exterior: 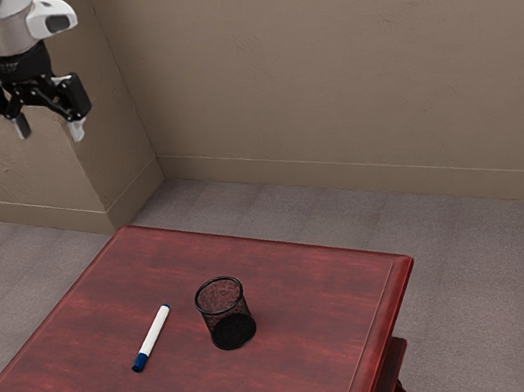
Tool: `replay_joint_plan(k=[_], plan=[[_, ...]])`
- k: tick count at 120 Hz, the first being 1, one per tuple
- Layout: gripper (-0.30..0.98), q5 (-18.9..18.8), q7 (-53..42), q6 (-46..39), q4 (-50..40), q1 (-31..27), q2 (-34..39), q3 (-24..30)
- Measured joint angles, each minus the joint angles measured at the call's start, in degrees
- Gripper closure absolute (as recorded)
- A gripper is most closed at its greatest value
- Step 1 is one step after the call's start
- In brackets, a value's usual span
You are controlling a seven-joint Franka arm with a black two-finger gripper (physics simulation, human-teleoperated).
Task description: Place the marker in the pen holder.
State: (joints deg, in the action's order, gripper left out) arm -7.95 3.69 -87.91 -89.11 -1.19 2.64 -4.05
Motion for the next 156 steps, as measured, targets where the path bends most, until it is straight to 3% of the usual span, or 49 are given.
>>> replay_joint_plan(k=[25, 52, 83, 119, 156], plan=[[0.00, 0.23, 1.22, -0.96, -2.43, -0.08, -0.78, 0.09], [0.00, 0.58, 3.55, -10.83, -20.80, -0.62, -2.20, 0.17], [0.00, 7.09, 6.43, -27.71, -39.53, -1.43, -1.91, 0.26], [0.00, 9.72, 7.89, -41.63, -43.81, -1.22, -7.66, 0.32], [0.01, 9.70, 6.22, -47.13, -40.60, -3.00, -13.92, 0.18]])
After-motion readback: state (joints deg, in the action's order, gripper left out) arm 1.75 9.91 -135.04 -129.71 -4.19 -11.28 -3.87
